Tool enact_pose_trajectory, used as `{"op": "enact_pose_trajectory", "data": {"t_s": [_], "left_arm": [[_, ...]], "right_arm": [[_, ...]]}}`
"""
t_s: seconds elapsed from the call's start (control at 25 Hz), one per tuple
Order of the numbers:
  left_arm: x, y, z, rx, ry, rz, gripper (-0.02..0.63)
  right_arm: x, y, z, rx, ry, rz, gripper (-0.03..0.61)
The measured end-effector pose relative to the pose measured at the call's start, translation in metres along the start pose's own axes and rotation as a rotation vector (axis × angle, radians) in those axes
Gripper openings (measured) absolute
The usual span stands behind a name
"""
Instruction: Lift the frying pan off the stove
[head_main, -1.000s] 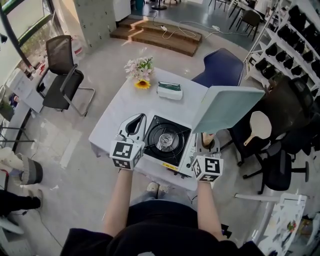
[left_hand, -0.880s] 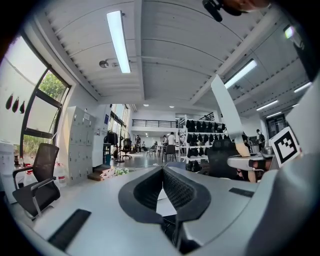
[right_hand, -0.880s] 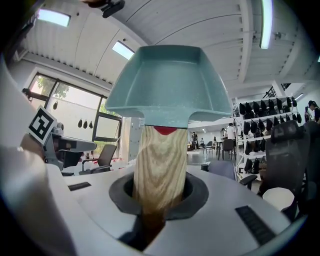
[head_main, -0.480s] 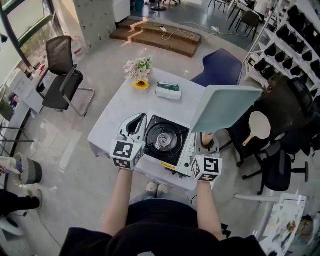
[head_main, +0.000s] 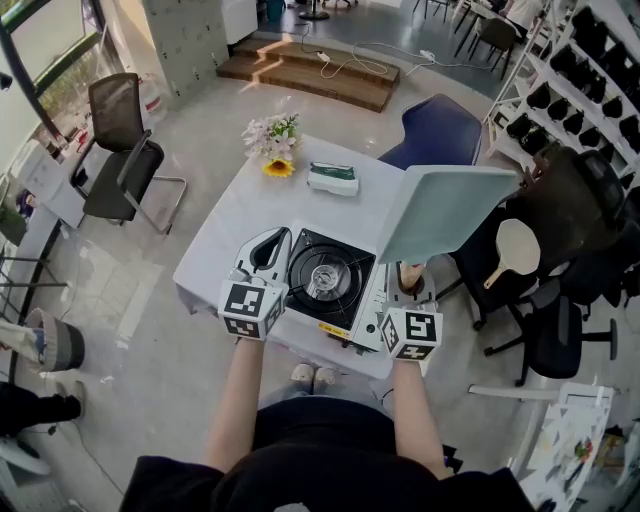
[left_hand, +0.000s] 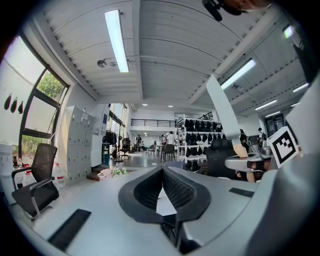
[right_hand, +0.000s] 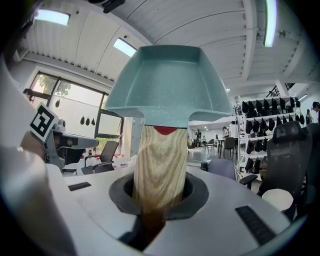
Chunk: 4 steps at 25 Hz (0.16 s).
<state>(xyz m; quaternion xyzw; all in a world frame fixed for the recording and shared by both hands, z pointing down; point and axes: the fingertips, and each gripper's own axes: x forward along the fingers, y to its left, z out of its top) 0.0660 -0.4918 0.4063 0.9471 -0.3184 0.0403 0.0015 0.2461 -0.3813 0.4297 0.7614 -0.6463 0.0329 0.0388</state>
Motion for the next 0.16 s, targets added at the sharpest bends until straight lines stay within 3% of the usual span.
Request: {"op": "enact_pose_trajectory", "data": {"t_s": [0.16], "left_arm": [[0.0014,-0.0006,-0.0013,-0.003,0.004,-0.001,0.020]], "right_arm": [[0.0011,-0.0009,0.0010,-0.001,0.002,-0.001,0.048]]}}
